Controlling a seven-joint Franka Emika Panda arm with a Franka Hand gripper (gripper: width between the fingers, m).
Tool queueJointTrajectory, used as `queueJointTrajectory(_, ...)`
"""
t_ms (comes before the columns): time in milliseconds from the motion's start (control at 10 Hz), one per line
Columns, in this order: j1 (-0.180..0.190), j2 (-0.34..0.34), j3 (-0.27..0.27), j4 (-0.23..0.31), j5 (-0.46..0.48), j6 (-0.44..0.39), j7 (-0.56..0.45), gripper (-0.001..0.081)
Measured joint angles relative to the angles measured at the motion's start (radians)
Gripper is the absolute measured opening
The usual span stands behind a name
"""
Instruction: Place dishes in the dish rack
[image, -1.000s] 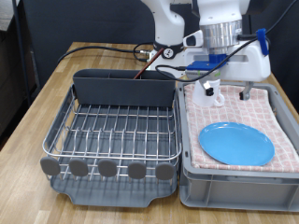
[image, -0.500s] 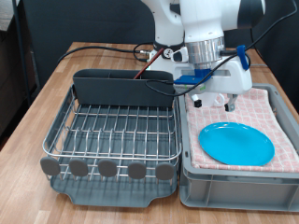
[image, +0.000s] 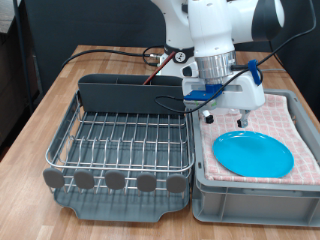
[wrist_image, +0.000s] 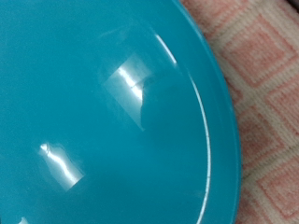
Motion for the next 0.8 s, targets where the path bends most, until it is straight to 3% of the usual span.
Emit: queueJointTrajectory(800, -0.001, 0.103, 0.024, 0.091, 0.086, 0.015, -0.102, 0.0802)
